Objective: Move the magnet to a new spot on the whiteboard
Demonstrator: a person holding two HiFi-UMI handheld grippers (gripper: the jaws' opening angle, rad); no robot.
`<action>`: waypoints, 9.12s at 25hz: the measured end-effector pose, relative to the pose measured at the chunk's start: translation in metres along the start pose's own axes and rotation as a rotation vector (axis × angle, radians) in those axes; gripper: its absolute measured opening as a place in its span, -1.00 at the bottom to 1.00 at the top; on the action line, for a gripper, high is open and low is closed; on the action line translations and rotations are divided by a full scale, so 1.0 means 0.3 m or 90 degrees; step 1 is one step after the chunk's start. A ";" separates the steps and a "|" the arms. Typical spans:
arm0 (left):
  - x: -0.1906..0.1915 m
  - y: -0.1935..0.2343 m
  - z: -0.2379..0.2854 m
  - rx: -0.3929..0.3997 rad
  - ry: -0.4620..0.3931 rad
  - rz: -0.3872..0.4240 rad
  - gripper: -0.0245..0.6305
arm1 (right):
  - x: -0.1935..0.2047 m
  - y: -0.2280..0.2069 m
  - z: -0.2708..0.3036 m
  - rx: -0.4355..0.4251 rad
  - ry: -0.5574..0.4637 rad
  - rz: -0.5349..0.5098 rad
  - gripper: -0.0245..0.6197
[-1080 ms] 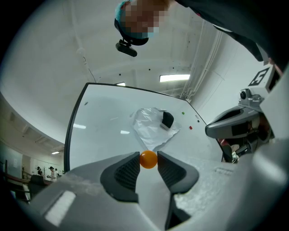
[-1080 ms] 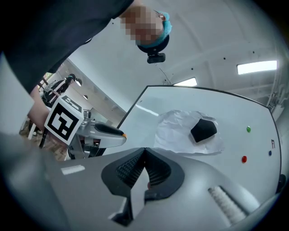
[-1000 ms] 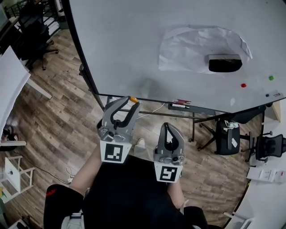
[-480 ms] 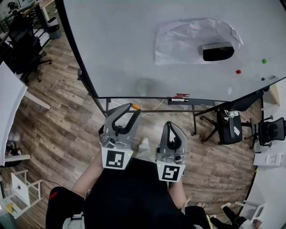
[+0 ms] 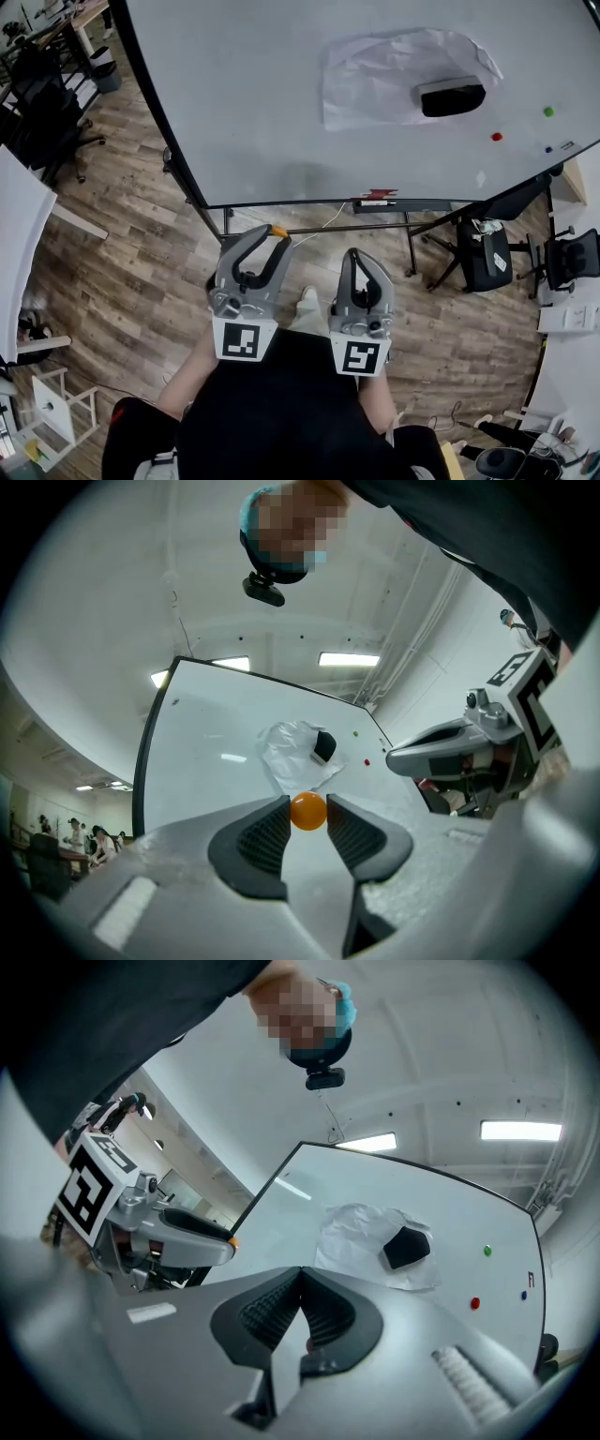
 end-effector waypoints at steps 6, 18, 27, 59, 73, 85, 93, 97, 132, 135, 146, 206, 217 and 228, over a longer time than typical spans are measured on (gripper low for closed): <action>0.011 0.009 0.002 0.000 0.003 0.002 -0.53 | 0.002 -0.006 0.010 0.001 0.004 -0.002 -0.92; 0.042 0.014 0.030 -0.009 0.010 -0.003 -0.53 | 0.026 -0.015 0.035 -0.017 0.010 -0.004 -0.92; 0.054 0.004 0.068 -0.017 0.013 -0.002 -0.53 | 0.051 -0.045 0.050 -0.024 0.012 0.002 -0.92; 0.140 0.050 0.262 -0.070 0.023 0.021 -0.53 | 0.156 -0.099 0.181 -0.090 -0.007 0.032 -0.92; 0.165 0.153 0.341 -0.134 0.021 0.077 -0.53 | 0.205 -0.153 0.217 -0.128 -0.018 0.038 -0.92; 0.205 0.231 0.357 -0.191 0.058 0.116 -0.53 | 0.252 -0.170 0.270 -0.177 -0.034 0.055 -0.91; 0.241 0.268 0.363 -0.227 0.072 0.119 -0.53 | 0.280 -0.180 0.301 -0.198 -0.041 0.068 -0.92; 0.263 0.278 0.363 -0.233 0.088 0.122 -0.53 | 0.293 -0.179 0.314 -0.207 -0.041 0.075 -0.92; 0.322 0.298 0.382 -0.236 0.106 0.110 -0.53 | 0.338 -0.186 0.334 -0.201 -0.022 0.084 -0.91; 0.323 0.298 0.381 -0.235 0.107 0.107 -0.53 | 0.340 -0.186 0.334 -0.204 -0.021 0.085 -0.91; 0.321 0.295 0.384 -0.247 0.109 0.110 -0.53 | 0.346 -0.194 0.331 -0.206 -0.023 0.090 -0.91; 0.117 0.152 0.148 -0.082 0.035 0.042 -0.92 | 0.078 -0.079 0.184 -0.147 -0.051 0.063 -0.92; 0.077 0.120 0.107 -0.042 0.027 0.029 -0.92 | 0.015 -0.036 0.186 -0.146 -0.056 0.068 -0.92; 0.052 0.127 0.043 -0.030 0.033 0.035 -0.92 | -0.023 0.002 0.197 -0.140 -0.062 0.081 -0.92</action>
Point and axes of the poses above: the fingertips, and each gripper's own axes: z forward along the fingers, y to its left, x out of its underside, the point moved 4 cm from there along -z, backward along the fingers, and after that the axes turned 8 degrees about -y, right-handed, at the moved point
